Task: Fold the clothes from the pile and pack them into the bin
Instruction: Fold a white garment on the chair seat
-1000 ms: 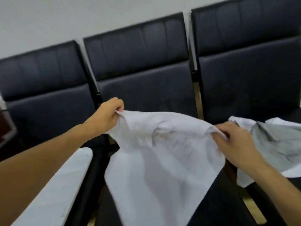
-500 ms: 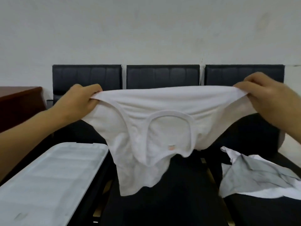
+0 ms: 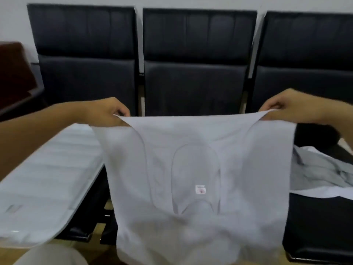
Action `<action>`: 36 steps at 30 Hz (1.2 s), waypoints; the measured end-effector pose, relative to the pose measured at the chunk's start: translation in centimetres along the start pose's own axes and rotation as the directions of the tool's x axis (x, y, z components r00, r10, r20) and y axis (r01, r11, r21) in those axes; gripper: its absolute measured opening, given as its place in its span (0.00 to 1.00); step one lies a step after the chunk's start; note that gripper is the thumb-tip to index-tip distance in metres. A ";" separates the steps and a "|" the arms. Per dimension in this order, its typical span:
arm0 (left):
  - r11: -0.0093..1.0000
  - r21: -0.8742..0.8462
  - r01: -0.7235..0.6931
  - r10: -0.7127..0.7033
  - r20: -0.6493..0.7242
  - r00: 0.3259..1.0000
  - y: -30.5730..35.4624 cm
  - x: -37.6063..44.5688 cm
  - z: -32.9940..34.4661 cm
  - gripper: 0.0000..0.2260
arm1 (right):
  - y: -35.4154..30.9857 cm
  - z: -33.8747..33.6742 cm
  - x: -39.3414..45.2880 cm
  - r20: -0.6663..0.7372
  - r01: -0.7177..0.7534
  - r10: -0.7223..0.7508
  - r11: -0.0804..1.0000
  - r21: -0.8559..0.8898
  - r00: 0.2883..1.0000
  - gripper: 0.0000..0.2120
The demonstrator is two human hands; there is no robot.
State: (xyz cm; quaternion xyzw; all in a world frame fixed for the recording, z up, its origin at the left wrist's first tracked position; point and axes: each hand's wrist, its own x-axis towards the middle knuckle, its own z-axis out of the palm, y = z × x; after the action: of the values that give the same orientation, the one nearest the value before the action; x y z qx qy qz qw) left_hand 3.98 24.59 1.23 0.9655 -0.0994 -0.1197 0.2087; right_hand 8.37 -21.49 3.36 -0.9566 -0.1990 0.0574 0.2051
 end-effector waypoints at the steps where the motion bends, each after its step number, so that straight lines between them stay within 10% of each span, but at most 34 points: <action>1: 1.000 0.013 0.011 -0.011 0.038 0.999 -0.8 1.8 1.4 0.06 | 1.2 1.9 1.8 0.043 -0.031 0.032 0.999 -0.031 0.999 0.03; 10: 0.947 0.301 0.113 -0.079 -0.124 0.989 -7.2 14.7 10.8 0.06 | 10.5 15.7 12.4 -0.147 -0.251 0.221 0.939 -0.236 0.964 0.10; 18: 0.998 0.051 -0.026 0.045 -0.414 0.909 -7.7 14.8 9.4 0.10 | 10.2 13.2 13.3 -0.299 -0.175 0.134 0.978 -0.115 0.945 0.08; 24: 0.986 -0.029 -0.166 0.150 -0.286 0.946 -6.6 8.1 11.1 0.14 | 7.5 14.5 6.9 -0.119 -0.108 0.096 0.989 -0.098 0.988 0.11; 29: 0.984 0.120 -0.130 0.091 0.283 0.955 -6.4 1.4 17.6 0.15 | 6.4 19.0 -0.5 0.168 -0.209 0.332 0.839 -0.502 0.928 0.11; 36: 0.955 0.295 0.000 -0.117 0.377 0.919 -4.9 -0.6 23.2 0.49 | 0.8 23.8 -2.8 0.378 -0.198 0.295 0.941 -0.276 0.878 0.15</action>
State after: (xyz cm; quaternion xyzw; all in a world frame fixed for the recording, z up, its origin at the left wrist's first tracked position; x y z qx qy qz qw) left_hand -2.22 20.26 -21.30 0.9447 -0.1263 -0.3002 0.0374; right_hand 1.54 -14.46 -18.54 -0.9572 -0.1189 0.2611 0.0375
